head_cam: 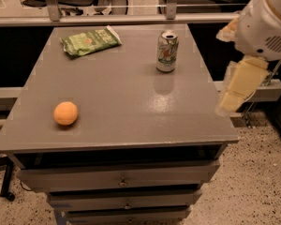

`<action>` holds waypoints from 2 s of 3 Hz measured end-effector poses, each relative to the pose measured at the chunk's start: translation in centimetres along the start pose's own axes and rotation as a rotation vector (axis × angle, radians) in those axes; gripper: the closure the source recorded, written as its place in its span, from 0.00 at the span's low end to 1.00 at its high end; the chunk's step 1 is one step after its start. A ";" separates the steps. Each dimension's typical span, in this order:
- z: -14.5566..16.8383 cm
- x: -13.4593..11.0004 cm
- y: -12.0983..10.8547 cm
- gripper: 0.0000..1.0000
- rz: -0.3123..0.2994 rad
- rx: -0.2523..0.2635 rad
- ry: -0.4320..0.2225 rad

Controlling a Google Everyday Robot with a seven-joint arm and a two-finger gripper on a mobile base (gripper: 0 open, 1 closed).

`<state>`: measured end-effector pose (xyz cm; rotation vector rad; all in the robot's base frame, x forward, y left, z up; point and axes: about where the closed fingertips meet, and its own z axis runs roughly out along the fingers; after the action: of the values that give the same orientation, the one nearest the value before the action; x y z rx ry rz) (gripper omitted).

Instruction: Move orange near green jalapeno chip bag

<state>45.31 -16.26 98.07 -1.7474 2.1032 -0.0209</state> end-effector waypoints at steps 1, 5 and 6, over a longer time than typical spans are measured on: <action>2.5 -7.8 0.2 0.00 -0.065 -0.026 -0.132; 15.4 -25.2 6.6 0.00 -0.116 -0.215 -0.517; 17.2 -27.1 6.9 0.00 -0.094 -0.237 -0.561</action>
Offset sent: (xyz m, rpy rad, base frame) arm 0.0382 0.2496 -0.0123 0.3608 -0.0099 0.2887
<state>47.88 15.00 88.48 -1.7209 1.6600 0.6394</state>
